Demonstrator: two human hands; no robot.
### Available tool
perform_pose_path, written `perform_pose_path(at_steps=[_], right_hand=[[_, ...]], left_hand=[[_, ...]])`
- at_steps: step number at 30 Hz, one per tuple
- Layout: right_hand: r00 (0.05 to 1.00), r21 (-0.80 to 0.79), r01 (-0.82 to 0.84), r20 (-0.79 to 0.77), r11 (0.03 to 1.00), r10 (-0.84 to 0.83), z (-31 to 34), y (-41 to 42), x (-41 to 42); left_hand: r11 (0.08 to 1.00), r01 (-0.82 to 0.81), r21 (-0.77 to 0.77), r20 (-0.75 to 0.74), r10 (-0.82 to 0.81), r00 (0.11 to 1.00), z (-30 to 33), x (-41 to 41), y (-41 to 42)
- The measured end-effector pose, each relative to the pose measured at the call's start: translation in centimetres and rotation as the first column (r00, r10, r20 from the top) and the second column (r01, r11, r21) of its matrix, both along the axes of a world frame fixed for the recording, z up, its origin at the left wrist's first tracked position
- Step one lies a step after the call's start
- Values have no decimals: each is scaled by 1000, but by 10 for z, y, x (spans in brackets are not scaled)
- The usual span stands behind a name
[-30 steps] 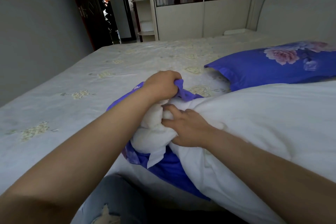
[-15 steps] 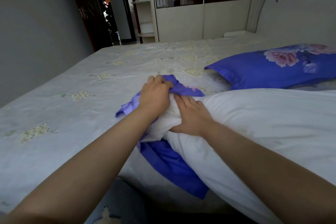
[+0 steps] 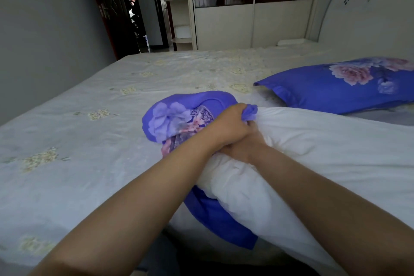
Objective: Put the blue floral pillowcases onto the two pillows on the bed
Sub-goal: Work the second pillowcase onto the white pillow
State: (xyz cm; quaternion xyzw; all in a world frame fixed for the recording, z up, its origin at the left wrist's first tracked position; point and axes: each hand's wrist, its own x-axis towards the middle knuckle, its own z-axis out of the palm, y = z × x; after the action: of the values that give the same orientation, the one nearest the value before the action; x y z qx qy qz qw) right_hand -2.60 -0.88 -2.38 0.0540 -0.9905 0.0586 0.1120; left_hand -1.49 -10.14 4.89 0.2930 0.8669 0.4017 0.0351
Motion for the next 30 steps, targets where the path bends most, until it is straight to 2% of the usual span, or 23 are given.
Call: perform_pose_path(at_steps=[2,4,6,7,8,10,11,12,13,14,15,17,19,21,22,24,26,28,30], right_hand=[[999,136,2,-40,991,4,-6,5,-7],[996,70,-15,-83,997,21,-13,10,-13],[996,42,-7,-89,999,11,-18,13,-15],[997,46,2,-72,999,1,-20,13,-14],[999,53,12,-48,999,-10,-21,14,-15],[998,60,40,42,997,-42,-23,16,-20],[994,51,63,81,997,-67,-22,17,-24],[989,48,92,110,995,-97,-22,19,-28],[982,45,126,136,991,-131,-21,23,-31],[974,42,154,161,987,-159,-19,26,-32],[965,31,181,187,983,-184,-17,30,-33],[951,1,213,230,977,-207,-15,32,-34],[958,-71,204,219,976,-185,-8,32,-34],[978,-113,181,126,977,-167,2,36,-36],[977,-59,199,84,978,-194,8,42,-37],[941,133,324,54,937,-333,20,62,-42],[859,223,453,150,863,-490,26,86,-41],[792,152,498,321,854,-519,18,107,-40],[784,-35,502,439,864,-438,4,115,-37]], left_hand=[[974,-121,-190,-214,79,974,-14,-12,-16],[853,-400,-336,-452,226,863,-29,-28,-41],[713,-583,-389,-553,326,767,-41,-41,-69],[694,-603,-393,-528,366,766,-46,-47,-80],[743,-582,-330,-440,425,791,-48,-53,-89],[865,-499,-44,-110,492,863,-46,-52,-92],[885,-457,88,11,458,889,-45,-46,-89],[897,-416,149,73,410,909,-45,-37,-86],[922,-364,132,80,356,931,-47,-28,-82],[945,-325,44,41,323,945,-50,-19,-80],[942,-318,-109,-32,317,948,-56,-13,-81],[829,-424,-364,-229,361,904,-73,-7,-92],[749,-557,-358,-401,415,817,-92,-8,-108],[701,-659,-272,-471,500,727,-118,-13,-123],[686,-692,-224,-425,570,703,-131,-14,-130],[703,-709,-61,-192,688,699,-149,-15,-139],[733,-666,139,91,660,745,-155,-12,-136],[749,-598,285,257,541,801,-155,-4,-123],[744,-531,406,379,391,838,-154,8,-106]])
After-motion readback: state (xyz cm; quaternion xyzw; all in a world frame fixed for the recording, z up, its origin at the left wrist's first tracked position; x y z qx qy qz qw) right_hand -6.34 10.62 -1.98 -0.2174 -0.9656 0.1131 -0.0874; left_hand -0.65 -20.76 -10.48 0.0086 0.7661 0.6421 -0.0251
